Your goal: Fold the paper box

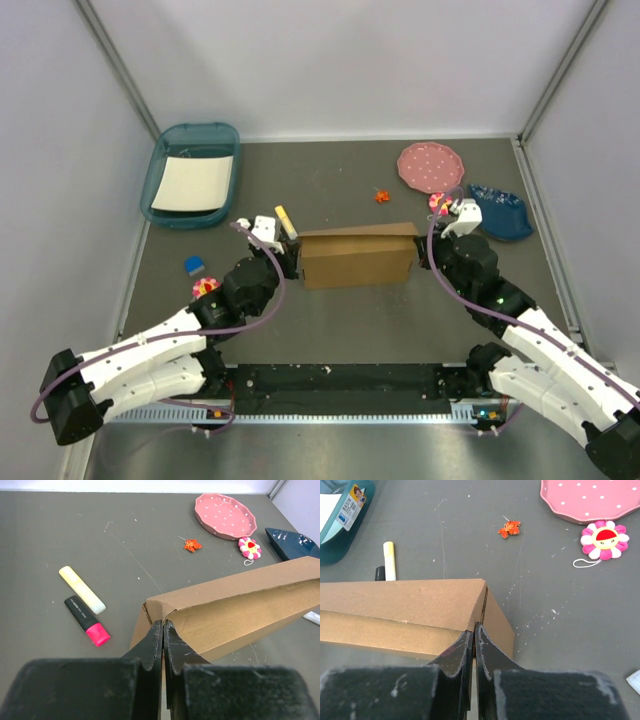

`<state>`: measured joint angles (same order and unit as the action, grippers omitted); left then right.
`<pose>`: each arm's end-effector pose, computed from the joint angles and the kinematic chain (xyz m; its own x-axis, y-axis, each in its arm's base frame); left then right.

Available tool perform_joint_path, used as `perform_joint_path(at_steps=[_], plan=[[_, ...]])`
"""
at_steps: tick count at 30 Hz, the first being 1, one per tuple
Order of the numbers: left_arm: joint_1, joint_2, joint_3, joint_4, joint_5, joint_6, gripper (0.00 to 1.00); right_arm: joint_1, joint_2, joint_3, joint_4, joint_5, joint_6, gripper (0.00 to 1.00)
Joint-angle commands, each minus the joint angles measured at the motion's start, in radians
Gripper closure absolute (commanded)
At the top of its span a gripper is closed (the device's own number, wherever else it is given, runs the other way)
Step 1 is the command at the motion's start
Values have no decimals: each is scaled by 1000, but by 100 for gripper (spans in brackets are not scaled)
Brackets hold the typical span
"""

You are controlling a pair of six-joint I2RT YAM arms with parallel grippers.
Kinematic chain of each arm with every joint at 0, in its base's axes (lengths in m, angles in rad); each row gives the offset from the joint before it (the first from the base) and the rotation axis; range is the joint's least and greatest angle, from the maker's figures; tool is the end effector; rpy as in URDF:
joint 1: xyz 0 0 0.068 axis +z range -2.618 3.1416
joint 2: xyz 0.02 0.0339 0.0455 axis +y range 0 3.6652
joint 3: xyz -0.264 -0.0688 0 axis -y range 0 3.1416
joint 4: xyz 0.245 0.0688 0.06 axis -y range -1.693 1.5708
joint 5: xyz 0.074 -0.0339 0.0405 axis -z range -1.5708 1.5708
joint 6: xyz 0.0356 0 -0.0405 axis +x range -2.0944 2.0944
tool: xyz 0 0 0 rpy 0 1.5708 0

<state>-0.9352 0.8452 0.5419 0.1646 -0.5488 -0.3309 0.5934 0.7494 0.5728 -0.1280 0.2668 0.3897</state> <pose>0.1336 -0.1499 0.2807 -0.2010 -0.1944 -0.9601 0.3326 0.9084 -0.2536 0.1560 0.0939 0.2769 -0.3557 0.2021 -0.9125 -0.2116 0.9336 0.2893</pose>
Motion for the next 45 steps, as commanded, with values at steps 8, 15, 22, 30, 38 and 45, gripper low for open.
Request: perform_joint_path(at_steps=[8, 15, 22, 30, 38, 45], plan=[[6, 6, -72, 113, 98, -54, 100, 3, 2, 9, -116, -21, 20, 100], [3, 41, -131, 157, 121, -106, 100, 3, 2, 6, -117, -23, 17, 100], [-10, 54, -198, 222, 113, -141, 100, 3, 5, 2, -119, -23, 17, 100], [-28, 95, -243, 268, 84, -148, 100, 3, 5, -4, -119, -23, 17, 100], [-59, 170, -301, 343, 55, -168, 100, 3, -2, -21, -119, -24, 15, 100], [-89, 252, -327, 392, 29, -188, 100, 5, -8, -42, -121, -21, 11, 100]])
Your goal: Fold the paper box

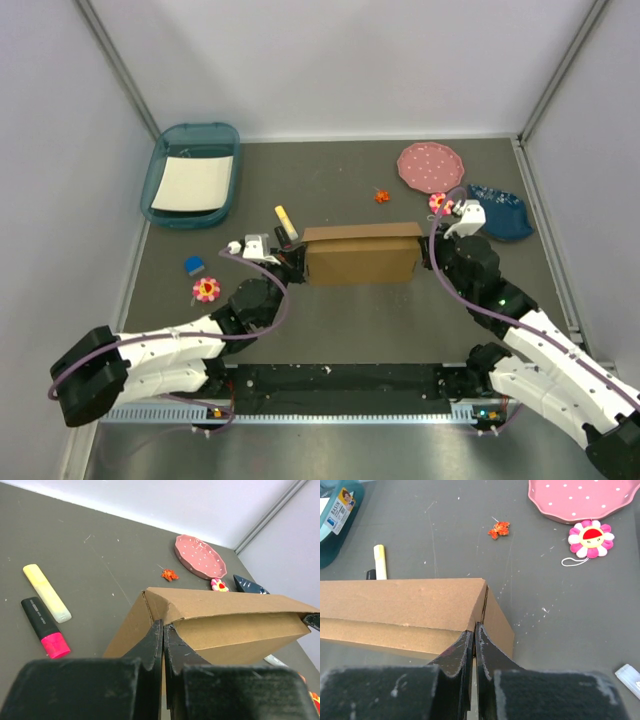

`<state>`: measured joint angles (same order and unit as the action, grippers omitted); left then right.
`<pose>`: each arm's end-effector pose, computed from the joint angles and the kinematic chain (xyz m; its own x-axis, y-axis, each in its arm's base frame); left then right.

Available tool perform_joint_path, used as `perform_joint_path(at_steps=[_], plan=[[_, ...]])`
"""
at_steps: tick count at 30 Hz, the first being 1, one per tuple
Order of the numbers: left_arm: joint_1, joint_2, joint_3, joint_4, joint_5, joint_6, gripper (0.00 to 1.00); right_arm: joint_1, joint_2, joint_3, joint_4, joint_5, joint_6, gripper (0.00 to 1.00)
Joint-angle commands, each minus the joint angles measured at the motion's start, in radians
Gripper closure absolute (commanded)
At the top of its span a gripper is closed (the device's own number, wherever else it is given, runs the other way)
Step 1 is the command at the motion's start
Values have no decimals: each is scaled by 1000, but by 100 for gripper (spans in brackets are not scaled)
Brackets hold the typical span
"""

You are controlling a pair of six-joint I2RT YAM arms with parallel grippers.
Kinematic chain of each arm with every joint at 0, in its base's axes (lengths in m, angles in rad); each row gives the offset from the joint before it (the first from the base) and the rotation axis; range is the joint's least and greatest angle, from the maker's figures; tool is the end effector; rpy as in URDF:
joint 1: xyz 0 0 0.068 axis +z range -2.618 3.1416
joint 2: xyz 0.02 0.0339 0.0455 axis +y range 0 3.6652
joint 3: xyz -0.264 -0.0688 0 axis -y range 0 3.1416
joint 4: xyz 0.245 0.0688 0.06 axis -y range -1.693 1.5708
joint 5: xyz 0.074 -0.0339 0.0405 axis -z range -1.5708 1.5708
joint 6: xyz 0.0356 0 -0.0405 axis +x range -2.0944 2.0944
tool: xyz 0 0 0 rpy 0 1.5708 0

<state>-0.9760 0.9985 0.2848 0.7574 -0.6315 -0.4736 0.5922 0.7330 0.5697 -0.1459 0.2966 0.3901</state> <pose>0.1318 -0.1573 0.2249 -0.1324 -0.4613 -0.8773 0.3120 0.8207 -0.4786 0.1537 0.0908 0.2766 -0.3487 0.2038 -0.9148 -0.1841 0.9422 0.2800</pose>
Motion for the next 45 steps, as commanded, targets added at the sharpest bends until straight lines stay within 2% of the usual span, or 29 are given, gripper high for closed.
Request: perform_joint_path(at_steps=[1, 8, 12, 14, 15, 18, 21, 29, 32, 35, 36, 38, 39, 42, 45], plan=[[-52, 106, -75, -196, 105, -46, 100, 6, 5, -42, -101, -53, 10, 100], [-61, 187, -102, -170, 79, -79, 100, 4, -23, -77, -110, -60, 3, 100], [-62, 175, -102, -185, 55, -76, 100, 6, -61, -65, -129, -37, 4, 99], [-62, 158, -87, -213, 41, -68, 100, 6, -72, -38, -149, -22, 1, 92], [-62, 154, -81, -225, 35, -62, 100, 6, -75, -27, -158, -10, 0, 81], [-62, 137, -46, -306, 4, -74, 100, 4, -81, 27, -191, 16, -8, 63], [-62, 137, -7, -366, -17, -68, 100, 6, -90, 79, -218, 26, -17, 56], [-62, 138, 37, -411, -30, -53, 100, 6, -144, 212, -247, 7, -66, 52], [-62, 141, 39, -415, -36, -50, 100, 6, -142, 242, -221, -19, -76, 55], [-62, 143, 39, -417, -36, -54, 100, 6, -113, 228, -155, -36, -79, 72], [-61, 144, 39, -420, -36, -57, 100, 4, -100, 222, -143, -42, -71, 87], [-62, 150, 37, -421, -33, -57, 100, 6, -77, 193, -104, -45, -54, 97], [-62, 153, 40, -423, -33, -57, 100, 6, -55, 184, -90, -62, -36, 100], [-62, 161, 43, -428, -27, -57, 100, 4, -31, 104, 3, -103, 10, 100], [-62, 157, 51, -444, -28, -57, 100, 6, -1, 72, 19, -105, 27, 100]])
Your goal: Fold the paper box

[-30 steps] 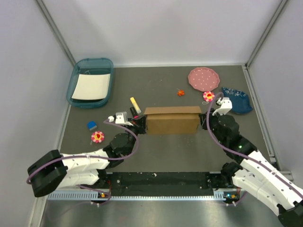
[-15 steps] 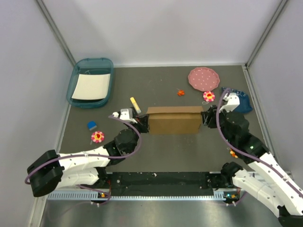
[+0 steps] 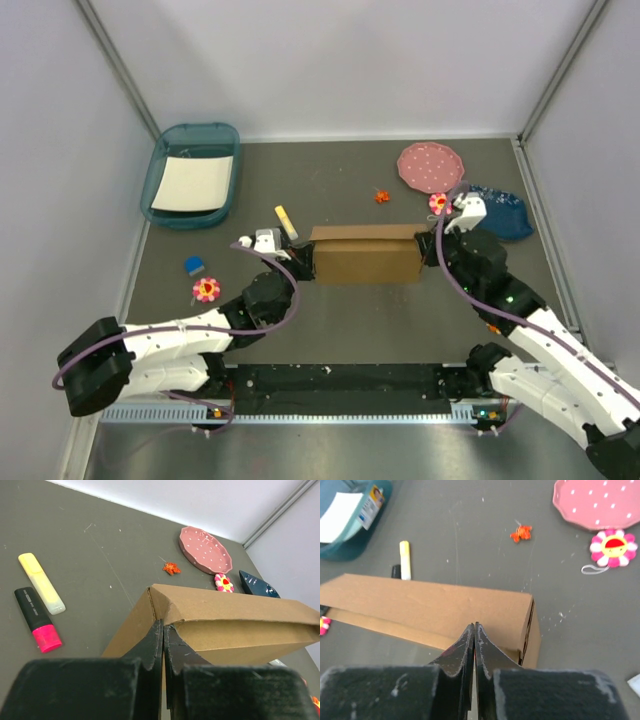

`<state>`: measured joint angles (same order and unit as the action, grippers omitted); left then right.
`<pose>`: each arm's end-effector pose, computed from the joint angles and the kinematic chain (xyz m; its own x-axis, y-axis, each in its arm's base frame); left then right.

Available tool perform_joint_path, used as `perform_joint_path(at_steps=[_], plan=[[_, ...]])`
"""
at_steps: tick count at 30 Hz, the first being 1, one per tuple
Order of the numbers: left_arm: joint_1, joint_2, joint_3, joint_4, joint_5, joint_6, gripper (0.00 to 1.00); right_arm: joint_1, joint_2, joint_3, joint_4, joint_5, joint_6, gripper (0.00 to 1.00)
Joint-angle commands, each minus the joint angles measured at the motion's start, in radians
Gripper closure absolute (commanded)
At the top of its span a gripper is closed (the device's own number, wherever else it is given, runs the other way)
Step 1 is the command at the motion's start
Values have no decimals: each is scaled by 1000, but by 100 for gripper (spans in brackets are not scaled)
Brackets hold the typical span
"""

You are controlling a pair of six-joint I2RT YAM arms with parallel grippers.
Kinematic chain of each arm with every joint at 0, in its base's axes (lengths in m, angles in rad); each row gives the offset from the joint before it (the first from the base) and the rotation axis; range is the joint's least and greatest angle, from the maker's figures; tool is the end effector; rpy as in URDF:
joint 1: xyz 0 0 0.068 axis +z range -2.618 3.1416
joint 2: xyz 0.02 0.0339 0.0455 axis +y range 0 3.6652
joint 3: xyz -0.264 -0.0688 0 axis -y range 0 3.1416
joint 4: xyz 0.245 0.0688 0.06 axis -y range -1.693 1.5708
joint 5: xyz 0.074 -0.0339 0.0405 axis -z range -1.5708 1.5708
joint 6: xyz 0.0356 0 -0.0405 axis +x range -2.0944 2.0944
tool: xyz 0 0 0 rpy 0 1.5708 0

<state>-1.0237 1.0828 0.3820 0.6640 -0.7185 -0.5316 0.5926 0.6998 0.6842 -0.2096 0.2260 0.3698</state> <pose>0.1360 -0.1782 0.2309 -0.1689 -0.4562 -0.8737 0.2495 0.8378 -0.4857 0.1454 0.0883 0.3154 -0.3040 0.2200 -0.9269 -0.2716 0.9126 0.3056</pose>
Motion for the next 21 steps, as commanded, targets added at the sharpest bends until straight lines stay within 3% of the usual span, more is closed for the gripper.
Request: perform_joint_path(at_steps=[1, 5, 10, 21], plan=[[-15, 66, -45, -357, 59, 4, 100, 3, 50, -64, 81, -33, 50, 100], [-15, 19, -49, -371, 85, 33, 93, 4, 63, -118, 78, -14, 73, 100], [-15, -87, -14, -454, 168, 61, 74, 6, 61, -135, 76, 4, 83, 100], [-13, -379, 12, -570, 148, 110, 63, 4, 90, -98, 50, 55, 72, 100]])
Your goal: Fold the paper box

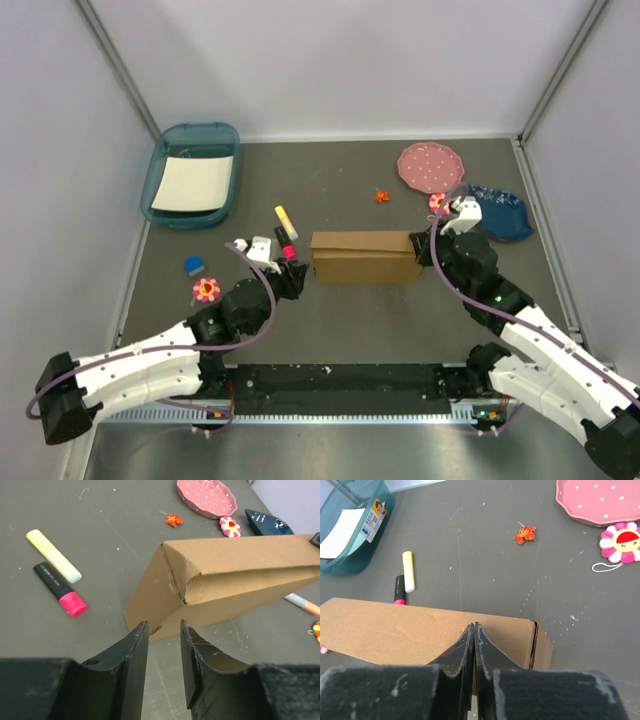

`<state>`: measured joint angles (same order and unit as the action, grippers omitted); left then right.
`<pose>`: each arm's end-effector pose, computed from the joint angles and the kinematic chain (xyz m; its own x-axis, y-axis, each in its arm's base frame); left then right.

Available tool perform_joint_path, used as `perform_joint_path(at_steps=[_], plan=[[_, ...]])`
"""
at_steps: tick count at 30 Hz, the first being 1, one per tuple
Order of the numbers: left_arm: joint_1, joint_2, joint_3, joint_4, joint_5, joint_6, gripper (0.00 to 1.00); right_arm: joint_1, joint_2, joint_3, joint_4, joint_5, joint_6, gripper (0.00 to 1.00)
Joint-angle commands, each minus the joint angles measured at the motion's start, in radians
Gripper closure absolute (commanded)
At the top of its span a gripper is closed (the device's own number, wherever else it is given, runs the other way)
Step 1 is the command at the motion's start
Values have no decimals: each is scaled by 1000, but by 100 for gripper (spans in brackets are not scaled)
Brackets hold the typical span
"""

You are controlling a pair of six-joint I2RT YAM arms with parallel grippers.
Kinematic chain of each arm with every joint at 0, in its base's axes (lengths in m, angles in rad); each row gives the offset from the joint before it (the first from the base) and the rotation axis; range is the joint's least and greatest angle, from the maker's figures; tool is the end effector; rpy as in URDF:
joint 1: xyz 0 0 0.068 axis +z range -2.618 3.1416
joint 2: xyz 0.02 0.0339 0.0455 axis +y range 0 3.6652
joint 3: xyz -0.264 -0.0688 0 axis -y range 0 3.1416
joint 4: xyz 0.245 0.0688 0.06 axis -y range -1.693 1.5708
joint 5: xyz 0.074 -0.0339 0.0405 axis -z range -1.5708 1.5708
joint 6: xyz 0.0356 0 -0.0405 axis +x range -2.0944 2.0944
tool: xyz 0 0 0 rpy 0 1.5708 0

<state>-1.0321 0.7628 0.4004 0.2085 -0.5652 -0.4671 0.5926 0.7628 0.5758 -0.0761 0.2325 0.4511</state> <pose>0.1099 -0.1467 0.2492 -0.2744 -0.2822 -0.9193 0.3694 0.8517 -0.3717 0.1588 0.0970 0.2811 -0.3506 0.2753 -0.8951 -0.2290 0.9016 0.3670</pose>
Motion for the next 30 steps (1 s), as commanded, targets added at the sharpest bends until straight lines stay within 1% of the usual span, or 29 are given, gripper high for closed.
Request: perform_joint_path(at_steps=[1, 5, 8, 9, 11, 12, 15, 16, 17, 19, 20, 22, 23, 29, 30], plan=[[-5, -63, -2, -119, -10, 48, 62, 6, 36, 13, -85, 50, -12, 100], [-3, -77, 38, -155, -36, 50, 61, 6, 55, 25, -83, 54, -14, 100], [0, -86, 77, -164, -88, 27, 60, 4, 61, 32, -85, 54, -18, 100], [6, -92, 92, -162, -99, 19, 54, 6, 61, 33, -85, 54, -17, 100], [38, -99, 103, -146, -99, 2, 46, 6, 58, 35, -85, 51, -20, 100], [53, -105, 110, -124, -90, -7, 36, 3, 59, 35, -85, 50, -20, 100], [165, -108, 109, -81, 39, -71, 30, 6, 55, 33, -85, 44, -20, 100], [241, -106, 106, -49, 138, -96, 29, 6, 55, 32, -85, 42, -20, 100], [280, -102, 98, -32, 180, -154, 28, 6, 55, 30, -83, 42, -19, 100], [369, -73, 95, 6, 258, -201, 28, 6, 53, 25, -88, 41, -19, 100], [386, -44, 97, 18, 321, -228, 28, 6, 52, 24, -88, 42, -19, 100], [400, -19, 103, 29, 349, -238, 29, 6, 49, 22, -87, 39, -22, 100], [400, -10, 101, 41, 382, -234, 32, 6, 49, 22, -90, 39, -22, 100], [400, -11, 60, 114, 447, -179, 40, 6, 40, 21, -87, 34, -23, 100], [400, -13, 61, 115, 483, -162, 43, 6, 40, 22, -88, 36, -23, 100]])
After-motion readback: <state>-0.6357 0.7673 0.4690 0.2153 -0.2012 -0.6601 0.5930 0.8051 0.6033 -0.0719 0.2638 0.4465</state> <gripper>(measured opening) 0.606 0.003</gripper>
